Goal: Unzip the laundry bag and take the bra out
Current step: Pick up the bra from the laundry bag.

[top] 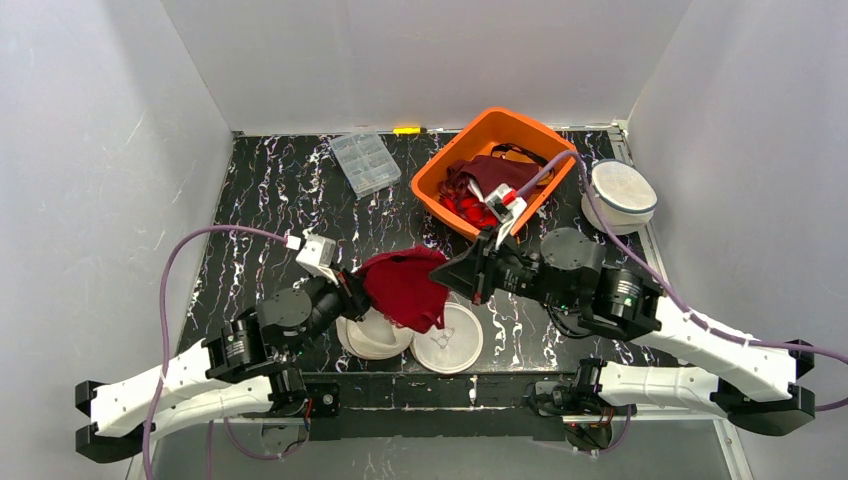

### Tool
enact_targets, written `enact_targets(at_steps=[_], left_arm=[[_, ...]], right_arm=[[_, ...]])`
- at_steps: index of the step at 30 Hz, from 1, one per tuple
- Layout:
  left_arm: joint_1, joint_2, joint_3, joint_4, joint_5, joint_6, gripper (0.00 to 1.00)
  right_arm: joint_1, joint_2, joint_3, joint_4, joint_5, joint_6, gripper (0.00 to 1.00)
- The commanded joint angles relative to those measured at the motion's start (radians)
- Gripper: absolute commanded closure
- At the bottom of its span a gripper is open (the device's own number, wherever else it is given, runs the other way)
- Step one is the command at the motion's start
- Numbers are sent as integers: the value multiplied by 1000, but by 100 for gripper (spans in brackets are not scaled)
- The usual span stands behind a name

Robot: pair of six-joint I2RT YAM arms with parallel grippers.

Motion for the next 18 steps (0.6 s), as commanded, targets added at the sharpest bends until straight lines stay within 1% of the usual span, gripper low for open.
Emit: enact_targets(at_steps=[1, 4, 8, 13, 14, 16, 18], left_arm=[[2, 53, 57, -67, -162, -225, 100], [1, 44, 38, -7, -120, -250, 100], [0, -6, -9, 61, -94, -305, 100], [1, -82, -85, 117, -88, -384, 100], [1, -94, -98, 120, -89, -400, 100], [1, -111, -110, 111, -93, -430, 100], [1, -114, -107, 82, -98, -476, 100]], right_arm=[[-1, 19, -67, 152, 75, 116, 99], [-1, 43, -114, 209, 92, 141, 99], [-2, 68, -158, 256, 141, 157, 99], [-3, 98, -166, 257, 184, 164, 99], [-4, 102, -162, 250, 189, 162, 94], [-3, 101, -158, 244, 198, 157, 76], [-4, 97, -149, 225, 205, 147, 61]])
